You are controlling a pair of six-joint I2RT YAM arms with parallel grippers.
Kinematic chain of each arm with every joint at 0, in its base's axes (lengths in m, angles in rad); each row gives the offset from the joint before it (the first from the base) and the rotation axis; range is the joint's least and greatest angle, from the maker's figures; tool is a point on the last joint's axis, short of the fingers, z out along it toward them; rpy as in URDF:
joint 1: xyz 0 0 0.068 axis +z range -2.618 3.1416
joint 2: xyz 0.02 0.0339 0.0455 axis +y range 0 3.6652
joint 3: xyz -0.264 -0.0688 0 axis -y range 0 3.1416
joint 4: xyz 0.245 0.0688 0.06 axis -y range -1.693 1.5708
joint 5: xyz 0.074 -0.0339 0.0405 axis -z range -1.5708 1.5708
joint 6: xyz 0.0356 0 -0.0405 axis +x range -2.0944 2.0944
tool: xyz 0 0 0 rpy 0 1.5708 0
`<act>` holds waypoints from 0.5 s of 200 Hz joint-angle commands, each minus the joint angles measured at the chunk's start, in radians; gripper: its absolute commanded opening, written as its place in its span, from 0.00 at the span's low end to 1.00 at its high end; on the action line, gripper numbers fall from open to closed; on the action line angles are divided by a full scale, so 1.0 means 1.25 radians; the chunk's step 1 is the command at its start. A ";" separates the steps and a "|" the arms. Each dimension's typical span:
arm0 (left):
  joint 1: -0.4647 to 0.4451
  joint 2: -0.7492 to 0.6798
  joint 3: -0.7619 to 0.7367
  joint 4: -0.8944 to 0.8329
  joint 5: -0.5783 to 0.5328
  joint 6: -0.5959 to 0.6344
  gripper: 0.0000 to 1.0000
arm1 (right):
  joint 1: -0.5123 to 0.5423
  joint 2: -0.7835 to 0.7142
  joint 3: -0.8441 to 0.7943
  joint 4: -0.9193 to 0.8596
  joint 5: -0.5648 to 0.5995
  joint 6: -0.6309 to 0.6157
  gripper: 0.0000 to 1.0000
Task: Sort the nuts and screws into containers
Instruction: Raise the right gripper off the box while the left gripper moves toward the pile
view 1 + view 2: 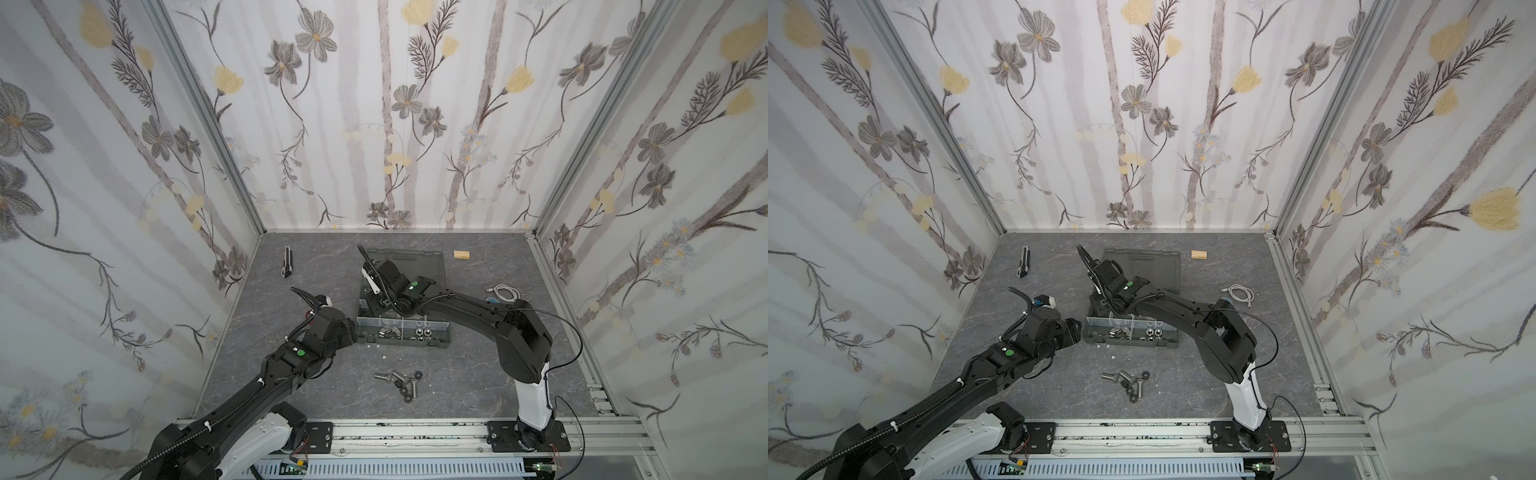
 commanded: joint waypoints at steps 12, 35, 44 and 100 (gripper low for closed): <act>0.002 -0.004 -0.001 0.019 0.004 0.004 0.66 | 0.000 -0.032 -0.018 0.045 -0.004 0.009 0.30; 0.001 0.001 0.000 0.019 0.013 0.011 0.66 | -0.004 -0.052 -0.036 0.054 -0.004 0.015 0.30; 0.001 0.002 0.000 0.020 0.017 0.013 0.66 | -0.004 -0.060 -0.043 0.056 -0.006 0.017 0.30; -0.003 0.001 -0.003 0.019 0.027 0.023 0.65 | -0.008 -0.110 -0.089 0.072 0.000 0.027 0.30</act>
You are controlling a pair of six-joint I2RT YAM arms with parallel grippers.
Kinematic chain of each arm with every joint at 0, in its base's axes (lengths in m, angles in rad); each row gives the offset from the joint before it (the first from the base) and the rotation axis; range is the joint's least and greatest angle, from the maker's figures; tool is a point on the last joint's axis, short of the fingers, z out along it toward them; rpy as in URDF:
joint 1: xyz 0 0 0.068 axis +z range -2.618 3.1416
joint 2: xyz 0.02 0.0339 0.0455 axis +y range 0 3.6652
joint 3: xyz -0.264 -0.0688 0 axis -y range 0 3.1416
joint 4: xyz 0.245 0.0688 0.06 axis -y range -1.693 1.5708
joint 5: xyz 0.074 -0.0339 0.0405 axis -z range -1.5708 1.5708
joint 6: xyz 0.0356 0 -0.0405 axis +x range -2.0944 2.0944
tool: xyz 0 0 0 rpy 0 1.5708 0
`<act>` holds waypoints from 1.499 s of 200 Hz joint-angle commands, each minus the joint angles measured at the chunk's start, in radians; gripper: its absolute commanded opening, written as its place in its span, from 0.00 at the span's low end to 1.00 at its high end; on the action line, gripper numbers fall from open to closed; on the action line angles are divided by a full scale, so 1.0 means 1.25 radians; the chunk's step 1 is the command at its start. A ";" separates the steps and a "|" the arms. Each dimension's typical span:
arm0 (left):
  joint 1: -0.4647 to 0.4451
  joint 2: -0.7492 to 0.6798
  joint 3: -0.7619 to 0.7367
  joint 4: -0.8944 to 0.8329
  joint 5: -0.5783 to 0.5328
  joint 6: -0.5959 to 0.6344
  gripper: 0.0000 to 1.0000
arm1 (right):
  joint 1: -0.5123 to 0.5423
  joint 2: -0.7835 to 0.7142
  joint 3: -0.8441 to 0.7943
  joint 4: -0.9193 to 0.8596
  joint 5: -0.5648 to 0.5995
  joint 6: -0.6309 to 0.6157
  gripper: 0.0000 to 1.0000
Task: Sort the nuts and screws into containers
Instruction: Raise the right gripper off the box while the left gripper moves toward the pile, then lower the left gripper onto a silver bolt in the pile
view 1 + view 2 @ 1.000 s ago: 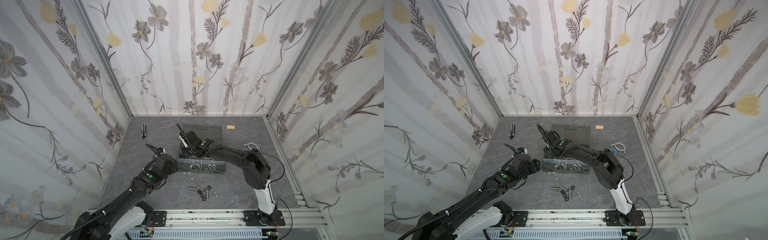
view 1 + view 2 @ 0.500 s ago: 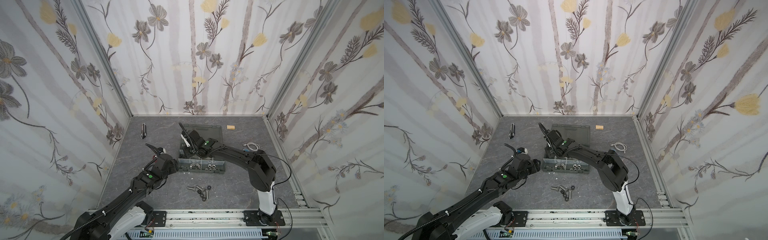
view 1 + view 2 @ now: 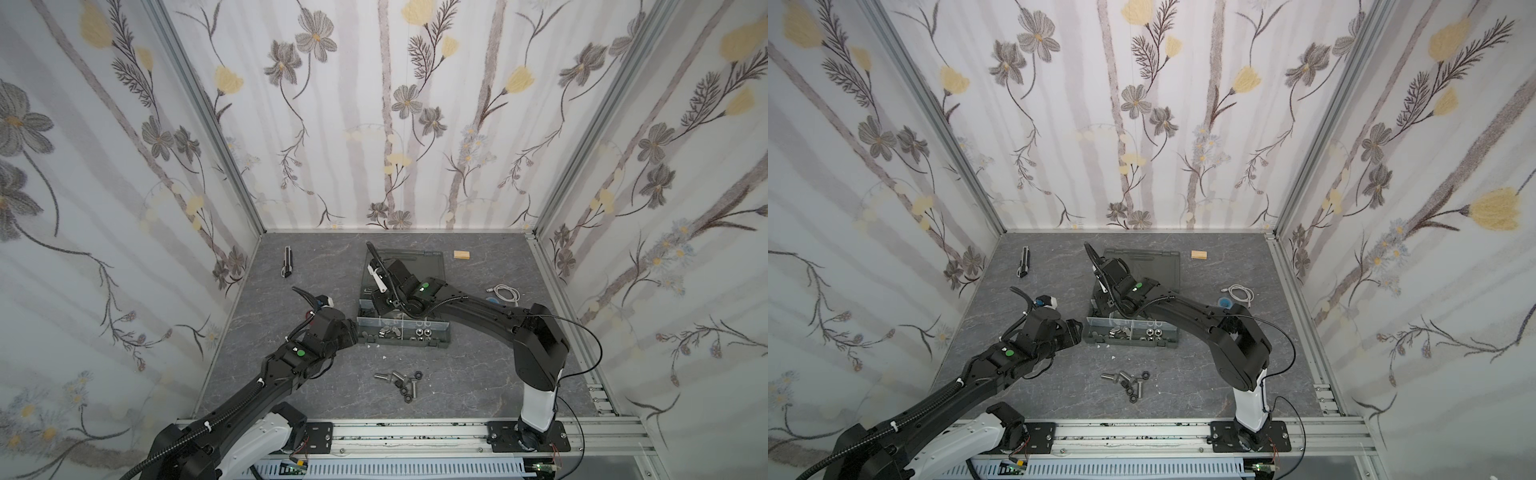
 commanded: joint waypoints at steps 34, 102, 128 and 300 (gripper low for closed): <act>-0.011 0.004 -0.004 0.018 0.013 0.011 0.65 | -0.011 -0.062 -0.058 0.054 0.002 0.020 0.30; -0.039 0.021 -0.001 0.017 0.016 0.012 0.65 | -0.019 -0.139 -0.145 0.078 0.006 0.040 0.30; -0.058 0.026 0.000 0.017 0.018 0.011 0.64 | -0.024 -0.179 -0.184 0.085 0.014 0.049 0.30; -0.372 0.153 0.016 -0.048 -0.028 -0.110 0.64 | -0.061 -0.492 -0.554 0.138 0.062 0.163 0.32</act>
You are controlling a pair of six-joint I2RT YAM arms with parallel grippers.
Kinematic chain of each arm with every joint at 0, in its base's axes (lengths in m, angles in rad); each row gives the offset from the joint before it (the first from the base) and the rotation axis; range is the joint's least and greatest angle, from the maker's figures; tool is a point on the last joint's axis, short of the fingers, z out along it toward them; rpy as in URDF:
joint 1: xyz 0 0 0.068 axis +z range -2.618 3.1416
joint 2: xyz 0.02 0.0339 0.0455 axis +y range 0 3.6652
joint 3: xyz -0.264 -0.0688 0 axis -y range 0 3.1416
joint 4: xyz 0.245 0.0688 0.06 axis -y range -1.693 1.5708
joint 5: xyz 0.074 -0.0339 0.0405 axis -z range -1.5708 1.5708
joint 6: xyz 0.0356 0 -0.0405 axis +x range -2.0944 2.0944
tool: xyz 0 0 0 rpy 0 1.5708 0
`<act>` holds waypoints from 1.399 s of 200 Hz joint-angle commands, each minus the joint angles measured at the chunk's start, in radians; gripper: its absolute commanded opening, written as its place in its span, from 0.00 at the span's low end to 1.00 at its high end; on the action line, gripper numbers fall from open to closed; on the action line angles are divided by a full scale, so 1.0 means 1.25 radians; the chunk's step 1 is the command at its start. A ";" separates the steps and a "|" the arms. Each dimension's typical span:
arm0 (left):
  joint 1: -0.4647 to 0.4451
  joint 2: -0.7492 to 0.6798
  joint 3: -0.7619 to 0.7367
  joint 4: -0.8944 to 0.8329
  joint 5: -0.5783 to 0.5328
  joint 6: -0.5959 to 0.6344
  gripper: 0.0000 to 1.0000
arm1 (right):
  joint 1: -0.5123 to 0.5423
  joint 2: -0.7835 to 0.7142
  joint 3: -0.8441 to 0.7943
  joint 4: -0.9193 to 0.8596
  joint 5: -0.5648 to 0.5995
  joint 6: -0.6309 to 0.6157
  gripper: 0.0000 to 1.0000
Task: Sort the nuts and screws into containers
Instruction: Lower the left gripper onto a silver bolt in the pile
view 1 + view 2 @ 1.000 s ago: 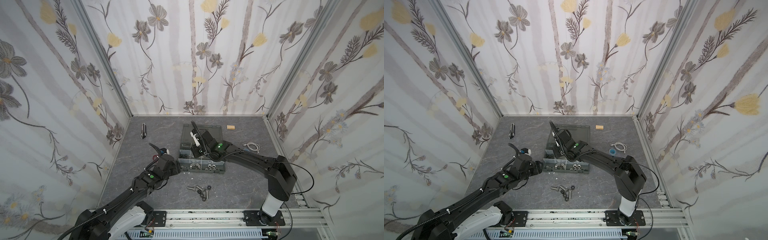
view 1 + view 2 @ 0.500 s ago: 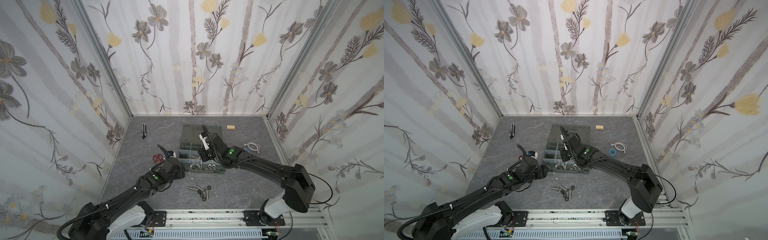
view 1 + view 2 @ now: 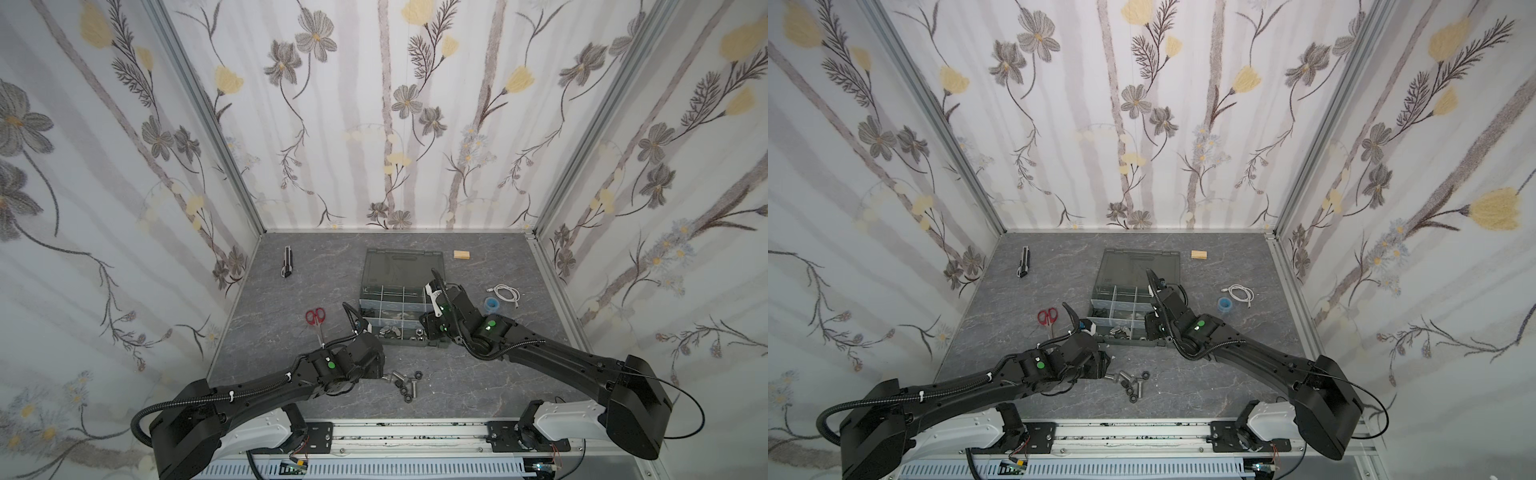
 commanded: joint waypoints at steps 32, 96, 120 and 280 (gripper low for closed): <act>-0.065 0.028 0.011 -0.020 -0.032 -0.058 0.64 | -0.003 -0.060 -0.058 0.046 0.032 0.044 0.33; -0.107 0.089 0.021 -0.020 -0.021 -0.076 0.65 | -0.038 -0.124 -0.128 0.046 0.044 0.060 0.34; -0.108 0.104 0.025 -0.020 -0.029 -0.081 0.66 | -0.043 -0.141 -0.143 0.046 0.048 0.065 0.34; -0.111 0.200 0.058 -0.018 -0.005 -0.076 0.68 | -0.065 -0.181 -0.180 0.043 0.060 0.076 0.34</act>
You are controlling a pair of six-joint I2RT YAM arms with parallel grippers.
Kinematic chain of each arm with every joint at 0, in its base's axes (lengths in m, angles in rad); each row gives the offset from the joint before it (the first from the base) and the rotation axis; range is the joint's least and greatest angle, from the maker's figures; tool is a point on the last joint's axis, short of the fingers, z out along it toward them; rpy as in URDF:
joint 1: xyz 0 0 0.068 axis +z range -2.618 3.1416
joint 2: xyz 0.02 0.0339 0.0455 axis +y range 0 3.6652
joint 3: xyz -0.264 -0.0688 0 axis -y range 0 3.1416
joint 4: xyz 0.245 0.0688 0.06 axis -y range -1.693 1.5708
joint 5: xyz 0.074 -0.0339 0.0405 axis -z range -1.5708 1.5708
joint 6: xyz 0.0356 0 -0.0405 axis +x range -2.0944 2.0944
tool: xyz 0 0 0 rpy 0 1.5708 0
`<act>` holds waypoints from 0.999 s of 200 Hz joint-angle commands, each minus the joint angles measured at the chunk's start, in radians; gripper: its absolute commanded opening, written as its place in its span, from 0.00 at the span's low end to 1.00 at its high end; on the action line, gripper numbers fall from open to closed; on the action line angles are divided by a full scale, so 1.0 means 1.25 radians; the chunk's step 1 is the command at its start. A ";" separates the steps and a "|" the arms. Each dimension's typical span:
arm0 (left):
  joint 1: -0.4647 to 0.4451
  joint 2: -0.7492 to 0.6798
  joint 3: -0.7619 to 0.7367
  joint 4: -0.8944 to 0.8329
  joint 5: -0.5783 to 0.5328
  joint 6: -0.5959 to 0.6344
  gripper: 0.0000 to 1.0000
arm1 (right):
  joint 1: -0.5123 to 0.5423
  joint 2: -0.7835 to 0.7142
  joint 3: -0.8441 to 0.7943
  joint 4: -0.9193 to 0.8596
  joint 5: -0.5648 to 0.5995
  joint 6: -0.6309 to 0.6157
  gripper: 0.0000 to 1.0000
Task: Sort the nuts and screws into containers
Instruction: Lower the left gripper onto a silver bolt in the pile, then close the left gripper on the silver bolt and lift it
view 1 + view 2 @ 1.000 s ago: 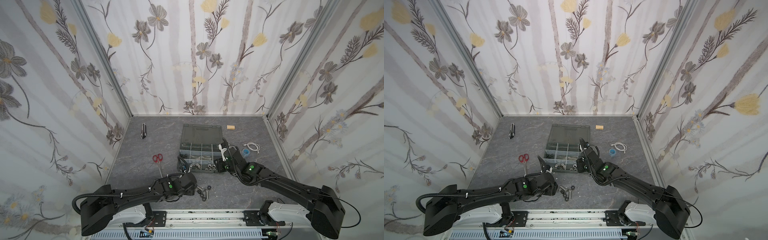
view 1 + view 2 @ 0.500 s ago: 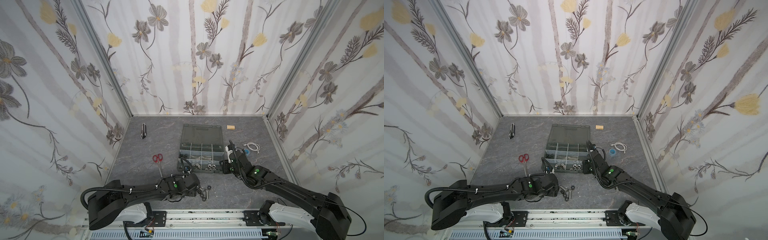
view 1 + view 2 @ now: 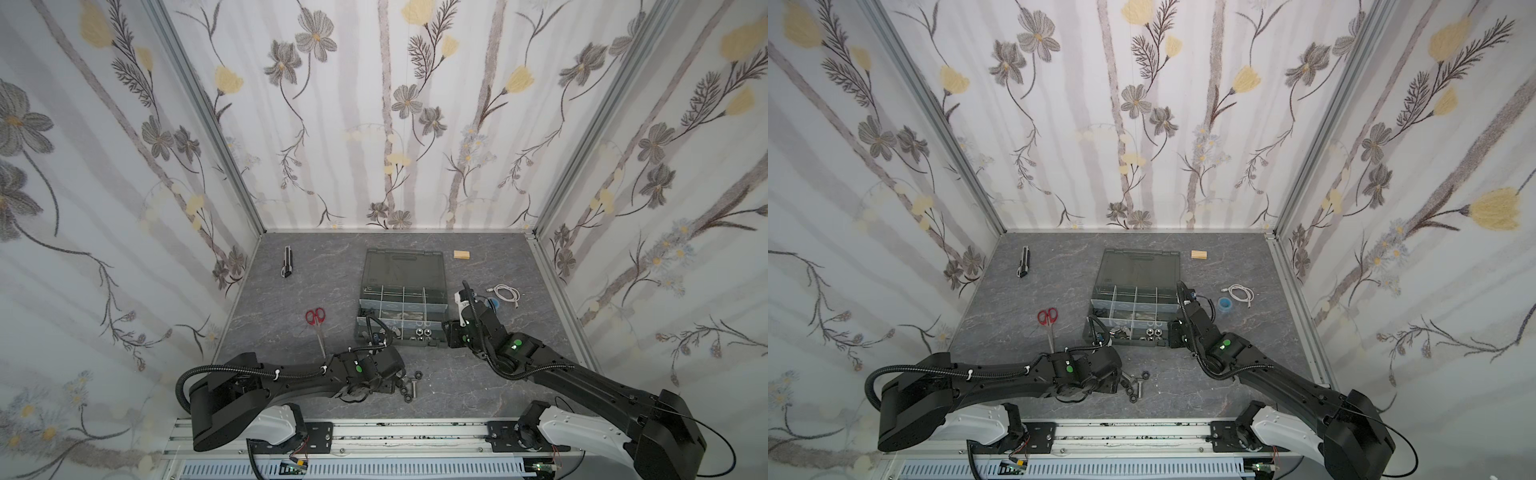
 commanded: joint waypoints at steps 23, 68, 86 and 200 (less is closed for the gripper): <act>-0.001 0.009 0.002 -0.002 0.006 -0.003 0.66 | -0.004 -0.004 -0.007 0.027 0.013 0.010 0.35; -0.006 0.029 0.014 -0.002 0.011 0.007 0.55 | -0.008 -0.010 -0.016 0.029 0.012 0.011 0.35; -0.007 0.033 0.019 -0.002 0.011 0.008 0.51 | -0.009 -0.015 -0.020 0.030 0.013 0.013 0.35; 0.134 -0.044 0.185 -0.001 -0.054 0.169 0.49 | -0.016 -0.048 -0.030 0.029 0.016 0.014 0.35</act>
